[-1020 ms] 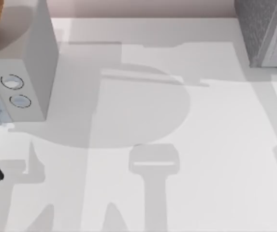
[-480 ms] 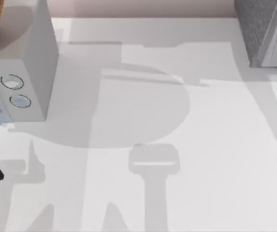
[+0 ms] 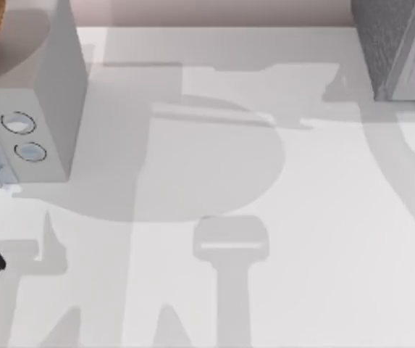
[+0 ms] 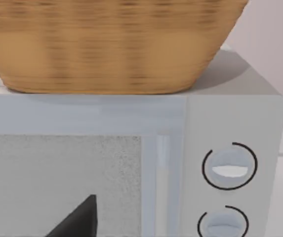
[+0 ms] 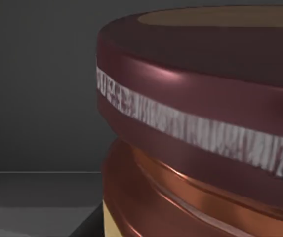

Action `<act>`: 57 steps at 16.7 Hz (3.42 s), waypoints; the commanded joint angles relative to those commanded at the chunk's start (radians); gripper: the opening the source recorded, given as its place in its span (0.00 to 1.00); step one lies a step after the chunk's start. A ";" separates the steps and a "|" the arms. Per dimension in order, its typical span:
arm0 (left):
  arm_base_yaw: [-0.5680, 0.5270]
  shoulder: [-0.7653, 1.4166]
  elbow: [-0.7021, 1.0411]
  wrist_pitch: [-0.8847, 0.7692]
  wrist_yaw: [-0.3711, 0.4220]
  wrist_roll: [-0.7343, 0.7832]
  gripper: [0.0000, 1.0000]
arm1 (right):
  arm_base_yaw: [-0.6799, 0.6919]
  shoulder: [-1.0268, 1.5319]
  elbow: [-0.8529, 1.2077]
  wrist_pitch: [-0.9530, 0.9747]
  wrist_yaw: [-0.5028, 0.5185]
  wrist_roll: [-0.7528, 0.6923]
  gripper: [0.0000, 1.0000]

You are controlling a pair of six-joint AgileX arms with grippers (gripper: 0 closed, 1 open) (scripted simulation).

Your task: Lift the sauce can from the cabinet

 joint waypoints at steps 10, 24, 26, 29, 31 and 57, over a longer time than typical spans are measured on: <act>0.000 0.000 0.000 0.000 0.000 0.000 1.00 | -0.003 -0.085 -0.064 -0.002 0.004 0.001 0.00; 0.000 0.000 0.000 0.000 0.000 0.000 1.00 | -0.183 -0.891 -1.441 0.434 -0.195 -0.008 0.00; 0.000 0.000 0.000 0.000 0.000 0.000 1.00 | -0.214 -1.026 -1.651 0.508 -0.228 -0.010 0.00; 0.000 0.000 0.000 0.000 0.000 0.000 1.00 | -0.255 -1.207 -1.889 0.606 -0.272 -0.012 0.00; 0.000 0.000 0.000 0.000 0.000 0.000 1.00 | -0.276 -1.298 -1.996 0.657 -0.293 -0.014 0.00; 0.000 0.000 0.000 0.000 0.000 0.000 1.00 | -0.211 -0.039 -1.672 1.648 -0.732 0.002 0.00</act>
